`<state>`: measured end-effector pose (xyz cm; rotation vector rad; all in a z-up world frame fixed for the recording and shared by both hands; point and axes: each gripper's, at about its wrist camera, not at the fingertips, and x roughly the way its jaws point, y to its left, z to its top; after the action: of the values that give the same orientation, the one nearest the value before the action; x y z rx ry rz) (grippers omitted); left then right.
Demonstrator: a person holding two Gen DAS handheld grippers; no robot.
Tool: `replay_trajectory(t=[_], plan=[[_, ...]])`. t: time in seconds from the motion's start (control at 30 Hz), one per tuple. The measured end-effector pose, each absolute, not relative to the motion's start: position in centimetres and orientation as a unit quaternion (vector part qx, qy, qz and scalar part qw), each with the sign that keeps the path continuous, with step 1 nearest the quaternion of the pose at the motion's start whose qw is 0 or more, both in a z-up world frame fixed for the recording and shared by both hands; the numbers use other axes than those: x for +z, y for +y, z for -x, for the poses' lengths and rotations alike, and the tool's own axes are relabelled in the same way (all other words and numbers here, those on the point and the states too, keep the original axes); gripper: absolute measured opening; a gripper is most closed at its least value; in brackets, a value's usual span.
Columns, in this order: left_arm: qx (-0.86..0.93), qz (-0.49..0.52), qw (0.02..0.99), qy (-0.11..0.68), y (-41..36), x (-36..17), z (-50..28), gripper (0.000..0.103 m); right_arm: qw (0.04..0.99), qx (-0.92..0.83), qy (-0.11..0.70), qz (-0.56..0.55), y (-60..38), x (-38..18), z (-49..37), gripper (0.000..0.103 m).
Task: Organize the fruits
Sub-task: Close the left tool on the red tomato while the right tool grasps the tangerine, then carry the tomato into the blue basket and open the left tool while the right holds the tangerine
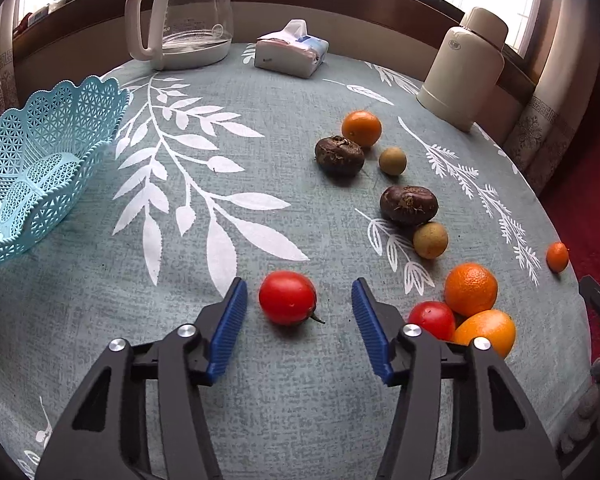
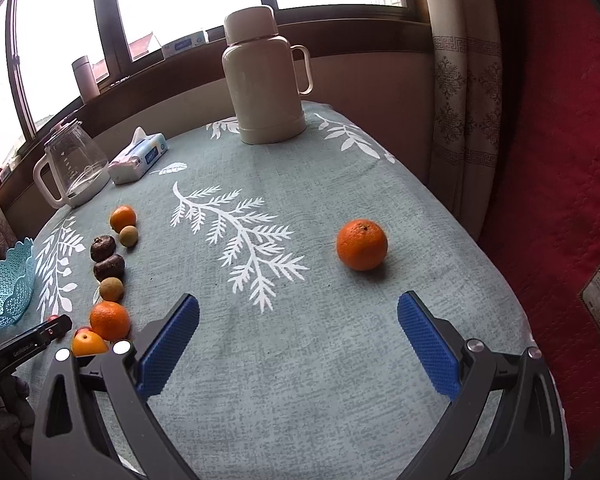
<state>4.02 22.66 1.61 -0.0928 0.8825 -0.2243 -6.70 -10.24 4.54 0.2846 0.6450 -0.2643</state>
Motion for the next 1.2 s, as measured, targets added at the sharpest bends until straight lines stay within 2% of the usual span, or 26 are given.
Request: replay_trajectory(t=[0.03, 0.1, 0.37, 0.57, 0.67, 0.73, 0.8, 0.93, 1.2], plan=[[-0.111, 0.045, 0.897, 0.425, 22.6, 1.6, -4.0, 0.038, 0.93, -0.134, 0.312, -0.139, -10.7, 4.7, 6.8, 0.098], [-0.116, 0.047, 0.896, 0.426, 22.7, 1.6, -4.0, 0.028, 0.929, -0.144, 0.312, -0.141, -11.5, 4.9, 7.0, 0.098], [-0.119, 0.063, 0.904, 0.405, 23.2, 2.1, -3.3, 0.028, 0.912, -0.16, 0.333, -0.175, -15.1, 4.1, 6.9, 0.098], [-0.107, 0.061, 0.916, 0.382, 23.5, 2.8, -2.6, 0.028, 0.912, -0.153, 0.35, -0.151, -15.0, 4.4, 4.9, 0.096], [-0.103, 0.067, 0.917, 0.379, 23.8, 2.9, -2.5, 0.028, 0.91, -0.149, 0.363, -0.136, -14.8, 4.2, 3.1, 0.087], [-0.102, 0.069, 0.917, 0.378, 23.9, 3.0, -2.4, 0.028, 0.904, -0.148, 0.378, -0.133, -14.9, 3.8, 1.9, 0.075], [-0.102, 0.071, 0.918, 0.378, 24.0, 3.0, -2.4, 0.028, 0.898, -0.149, 0.392, -0.133, -15.3, 3.1, 0.7, 0.067], [-0.103, 0.072, 0.917, 0.378, 24.0, 3.0, -2.4, 0.028, 0.888, -0.152, 0.413, -0.134, -15.9, 2.0, -0.6, 0.042], [-0.105, 0.07, 0.918, 0.375, 24.0, 3.1, -2.4, 0.028, 0.893, -0.156, 0.405, -0.117, -15.0, 2.2, -0.2, 0.04]])
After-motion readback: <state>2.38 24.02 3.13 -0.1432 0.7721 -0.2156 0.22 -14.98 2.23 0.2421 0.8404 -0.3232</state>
